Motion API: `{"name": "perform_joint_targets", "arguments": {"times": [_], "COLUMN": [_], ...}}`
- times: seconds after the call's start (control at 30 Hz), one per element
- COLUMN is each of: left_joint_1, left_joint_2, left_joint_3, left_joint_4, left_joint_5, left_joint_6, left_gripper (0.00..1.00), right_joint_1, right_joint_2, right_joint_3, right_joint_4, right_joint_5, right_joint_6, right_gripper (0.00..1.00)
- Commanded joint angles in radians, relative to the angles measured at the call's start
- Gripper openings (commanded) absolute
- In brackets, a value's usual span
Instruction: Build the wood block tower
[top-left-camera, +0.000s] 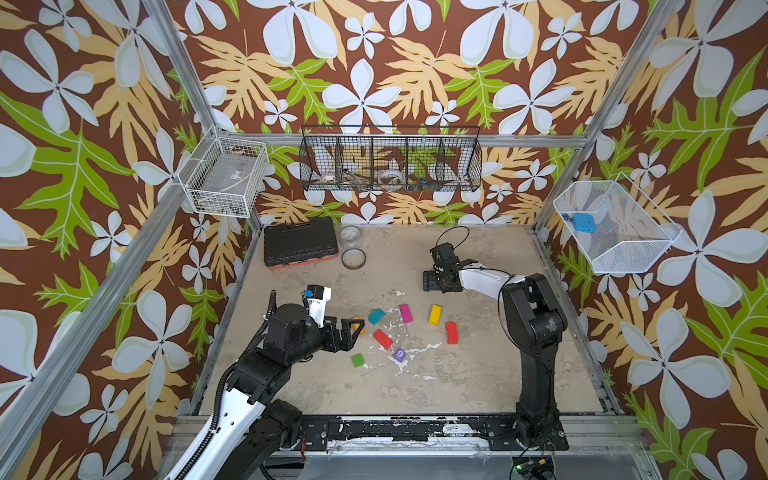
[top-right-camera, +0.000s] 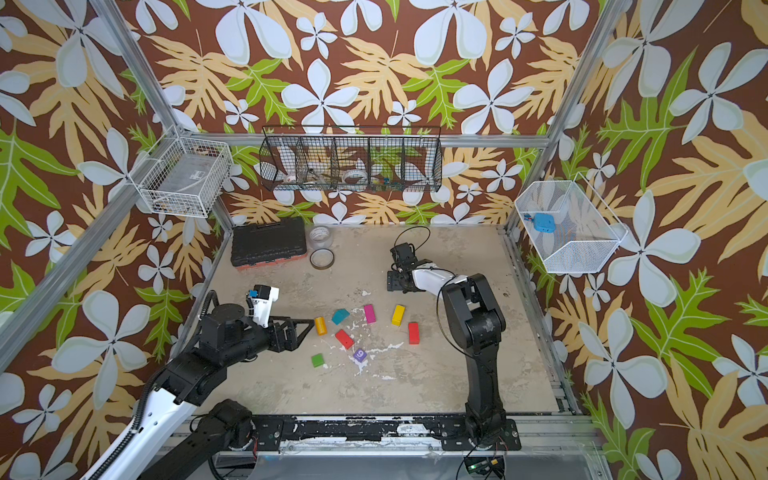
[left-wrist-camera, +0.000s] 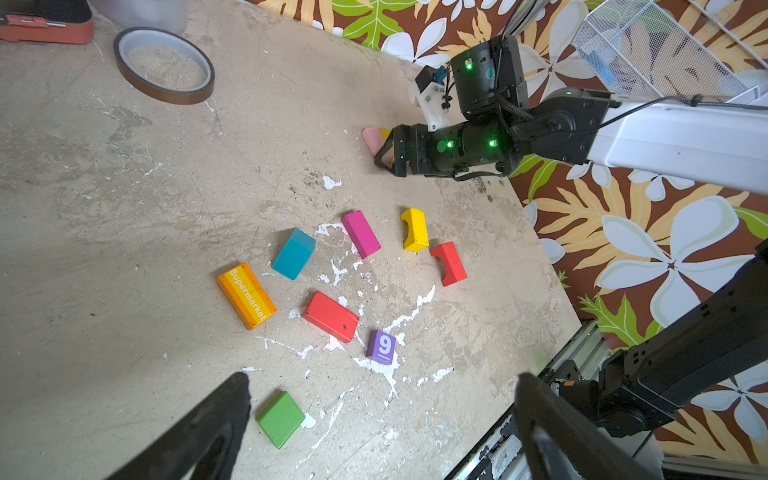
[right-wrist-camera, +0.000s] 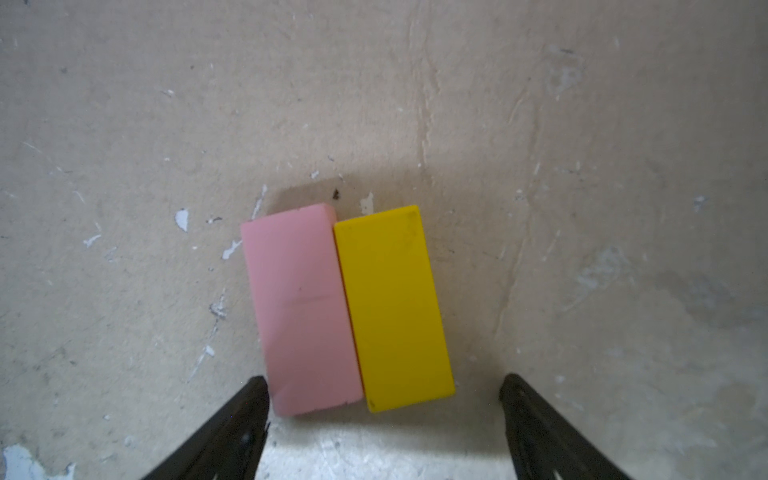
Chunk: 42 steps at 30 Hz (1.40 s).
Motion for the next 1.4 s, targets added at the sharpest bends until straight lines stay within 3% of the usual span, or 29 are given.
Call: {"name": "perform_joint_targets", "arguments": {"times": [0.0, 1.37], "left_joint_1": [-0.001, -0.003], "left_joint_2": [0.0, -0.005], "left_joint_3": [0.002, 0.0], "left_joint_4": [0.01, 0.01], "left_joint_5": [0.001, 0.0], "left_joint_6": [-0.003, -0.004], "left_gripper": [1.0, 1.0], "right_joint_1": [0.003, 0.033], "right_joint_2": [0.033, 0.122], "right_joint_3": [0.005, 0.115], "right_joint_4": [-0.078, -0.18], "right_joint_5": [-0.074, 0.026], "right_joint_6": [0.023, 0.084], "right_gripper": [0.87, 0.68]}}
